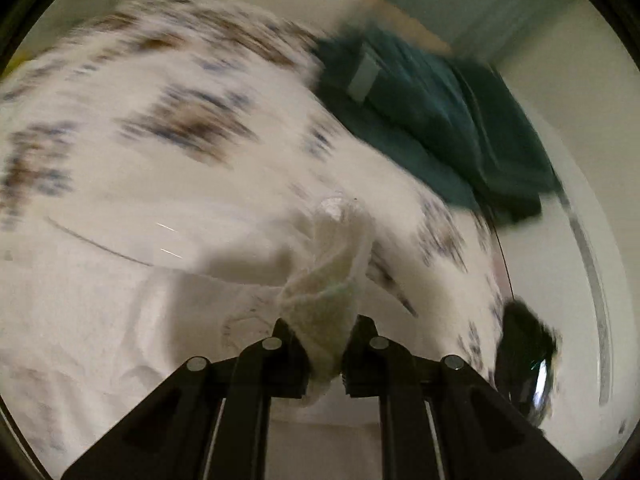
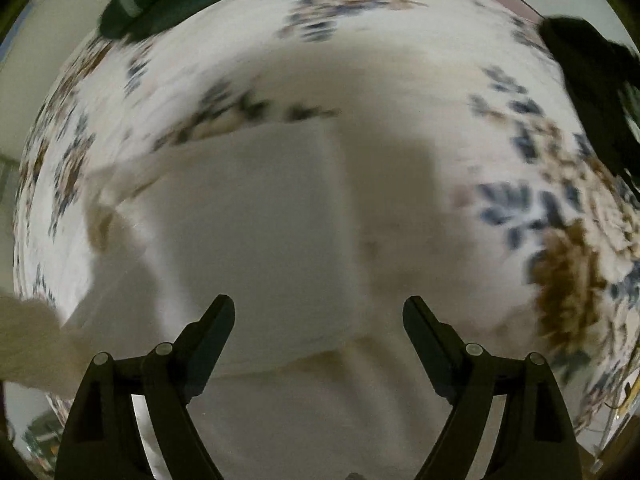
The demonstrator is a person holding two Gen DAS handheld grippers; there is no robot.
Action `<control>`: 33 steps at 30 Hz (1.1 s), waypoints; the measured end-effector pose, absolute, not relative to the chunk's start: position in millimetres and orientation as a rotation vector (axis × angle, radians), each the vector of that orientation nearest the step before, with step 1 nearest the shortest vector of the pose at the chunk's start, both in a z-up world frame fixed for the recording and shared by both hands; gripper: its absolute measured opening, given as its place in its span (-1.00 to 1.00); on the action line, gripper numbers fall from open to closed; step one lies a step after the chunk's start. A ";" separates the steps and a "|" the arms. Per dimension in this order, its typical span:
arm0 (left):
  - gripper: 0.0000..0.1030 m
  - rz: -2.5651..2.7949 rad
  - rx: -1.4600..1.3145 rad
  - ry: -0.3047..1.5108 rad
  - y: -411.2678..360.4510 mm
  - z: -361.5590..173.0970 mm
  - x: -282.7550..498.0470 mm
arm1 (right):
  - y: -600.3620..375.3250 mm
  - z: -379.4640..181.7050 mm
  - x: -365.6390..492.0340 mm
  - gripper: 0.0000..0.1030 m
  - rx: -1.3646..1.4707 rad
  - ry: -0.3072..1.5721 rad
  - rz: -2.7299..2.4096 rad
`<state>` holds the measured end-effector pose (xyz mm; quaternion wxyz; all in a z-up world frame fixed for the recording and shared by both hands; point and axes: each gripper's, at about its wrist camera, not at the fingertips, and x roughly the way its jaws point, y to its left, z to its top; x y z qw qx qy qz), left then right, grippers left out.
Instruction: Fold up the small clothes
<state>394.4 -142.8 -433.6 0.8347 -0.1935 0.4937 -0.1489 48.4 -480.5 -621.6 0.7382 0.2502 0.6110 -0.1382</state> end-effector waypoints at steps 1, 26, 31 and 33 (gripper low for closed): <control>-0.81 -0.346 -0.387 1.071 -175.5 -444.2 395.0 | -512.6 -607.9 69.7 0.70 0.563 1.347 -0.315; 0.74 0.267 -0.005 1.214 -18.3 -544.6 285.4 | -569.7 -630.4 201.8 0.34 0.616 1.504 0.133; 0.75 0.299 -0.034 1.306 -1.1 -589.7 264.1 | -531.4 -626.4 236.7 -0.87 0.396 1.435 0.106; 0.75 0.294 -0.041 1.302 -3.1 -595.5 264.0 | -546.3 -597.1 233.3 -0.88 0.347 1.328 0.086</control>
